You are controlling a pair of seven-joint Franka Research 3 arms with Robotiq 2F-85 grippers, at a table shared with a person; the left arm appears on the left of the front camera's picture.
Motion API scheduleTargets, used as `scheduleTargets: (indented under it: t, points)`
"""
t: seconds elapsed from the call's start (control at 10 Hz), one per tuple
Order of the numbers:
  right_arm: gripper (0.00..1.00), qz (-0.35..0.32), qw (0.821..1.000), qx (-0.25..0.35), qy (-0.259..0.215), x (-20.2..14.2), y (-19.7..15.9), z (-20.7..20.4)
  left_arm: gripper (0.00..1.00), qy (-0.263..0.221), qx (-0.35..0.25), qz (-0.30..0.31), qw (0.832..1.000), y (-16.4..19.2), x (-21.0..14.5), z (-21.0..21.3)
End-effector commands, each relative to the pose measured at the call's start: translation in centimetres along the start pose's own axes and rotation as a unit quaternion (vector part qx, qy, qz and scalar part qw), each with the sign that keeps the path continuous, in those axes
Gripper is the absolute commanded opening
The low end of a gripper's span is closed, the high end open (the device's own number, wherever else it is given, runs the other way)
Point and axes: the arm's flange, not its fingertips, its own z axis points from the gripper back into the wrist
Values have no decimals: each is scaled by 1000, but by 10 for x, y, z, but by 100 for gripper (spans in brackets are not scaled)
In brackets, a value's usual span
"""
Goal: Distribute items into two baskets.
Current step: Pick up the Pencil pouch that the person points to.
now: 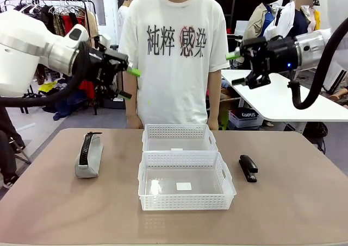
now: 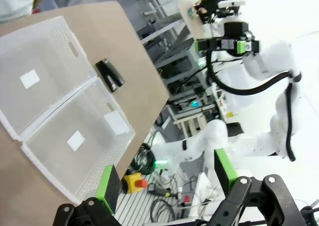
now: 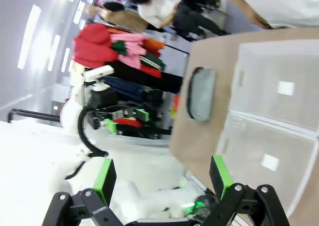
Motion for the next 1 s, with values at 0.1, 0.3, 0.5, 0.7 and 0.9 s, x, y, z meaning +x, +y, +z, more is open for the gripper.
scheduleTargets:
  t: [0.1,0.3,0.5,0.7,0.9]
  points:
    - [100,-21,997,62,-31,20,11,17,100,-47,-71,57,995,-5,25,22]
    - [100,-27,996,78,-39,33,10,29,100,-63,-120,85,987,-3,37,40]
    - [100,-40,996,79,-28,45,0,40,100,-70,-122,98,985,2,38,47]
    - [100,-56,995,83,-13,53,-8,51,100,-74,-120,92,986,-1,41,49]
    - [100,-73,993,89,-11,60,-13,59,100,-81,-126,78,986,-10,44,54]
